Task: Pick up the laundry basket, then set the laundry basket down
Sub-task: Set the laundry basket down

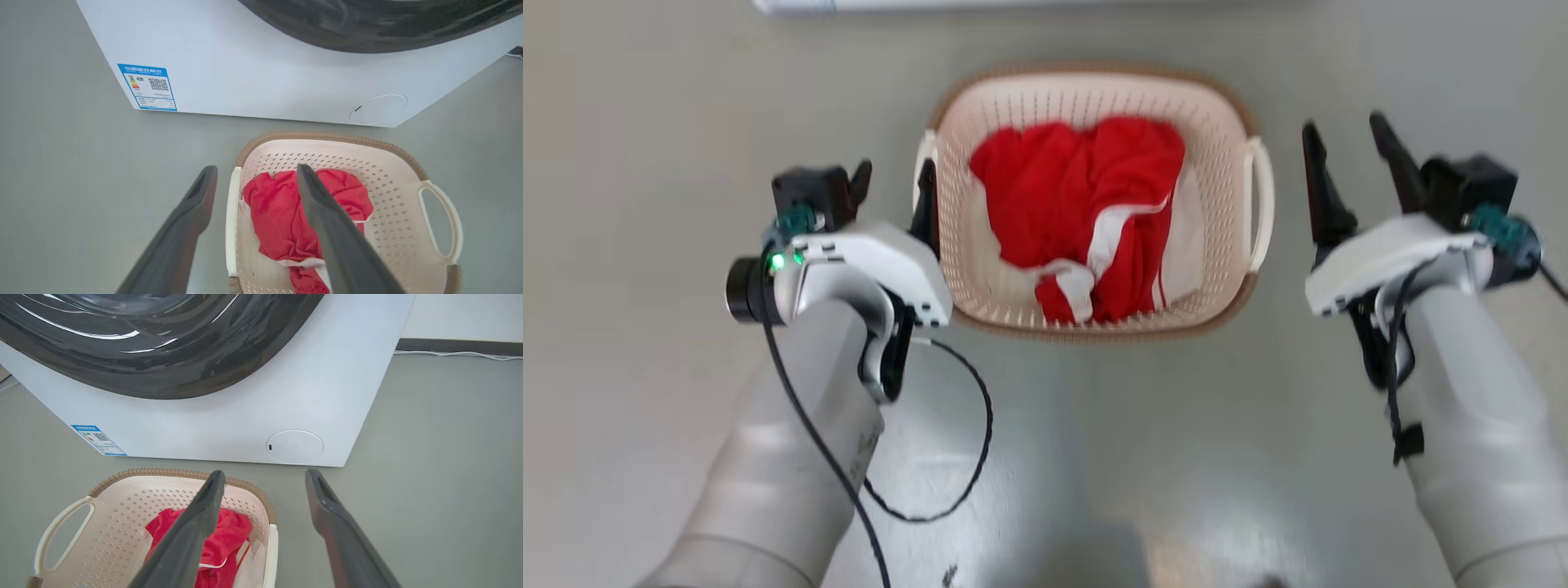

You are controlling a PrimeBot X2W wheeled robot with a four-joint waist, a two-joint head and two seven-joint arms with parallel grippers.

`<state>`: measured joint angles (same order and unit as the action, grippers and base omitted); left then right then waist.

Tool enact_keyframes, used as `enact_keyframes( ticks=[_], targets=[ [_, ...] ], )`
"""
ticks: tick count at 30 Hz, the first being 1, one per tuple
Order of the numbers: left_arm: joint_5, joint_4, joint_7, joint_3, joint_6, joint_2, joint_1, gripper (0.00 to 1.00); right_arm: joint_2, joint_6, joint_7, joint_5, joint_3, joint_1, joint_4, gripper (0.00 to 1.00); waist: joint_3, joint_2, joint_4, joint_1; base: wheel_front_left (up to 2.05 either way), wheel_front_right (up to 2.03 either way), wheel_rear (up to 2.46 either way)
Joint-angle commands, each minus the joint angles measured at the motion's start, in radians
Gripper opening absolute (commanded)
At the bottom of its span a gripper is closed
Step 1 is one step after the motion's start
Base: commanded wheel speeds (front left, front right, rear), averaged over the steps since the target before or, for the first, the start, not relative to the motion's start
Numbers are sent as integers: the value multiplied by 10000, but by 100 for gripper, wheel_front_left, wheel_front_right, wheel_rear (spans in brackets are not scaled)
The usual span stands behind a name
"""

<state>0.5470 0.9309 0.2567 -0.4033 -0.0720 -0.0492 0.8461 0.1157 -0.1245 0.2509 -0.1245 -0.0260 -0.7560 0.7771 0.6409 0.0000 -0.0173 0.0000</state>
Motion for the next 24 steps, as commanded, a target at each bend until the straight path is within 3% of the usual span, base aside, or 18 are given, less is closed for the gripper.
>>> enact_keyframes(
  ticks=[1, 11, 24],
  targets=[
    [-161, -296, 51, 321, 101, -247, -373, 100, -93, -62, 109, 151, -76, 487, -266, 100, -909, 0, 27, 0, 0, 0, 0],
    [-1030, -1341, 51, 1611, 518, -212, -2388, 100, -28, -62, 109, 456, 278, 2002, -818, 100, -3177, 0, 5, 0, 0, 0, 0],
    [-1862, -2823, 51, 2971, 811, -105, -4776, 100, 147, -62, 109, 477, 423, 3993, -1934, 100, -5008, 0, 23, 0, 0, 0, 0]
  ],
)
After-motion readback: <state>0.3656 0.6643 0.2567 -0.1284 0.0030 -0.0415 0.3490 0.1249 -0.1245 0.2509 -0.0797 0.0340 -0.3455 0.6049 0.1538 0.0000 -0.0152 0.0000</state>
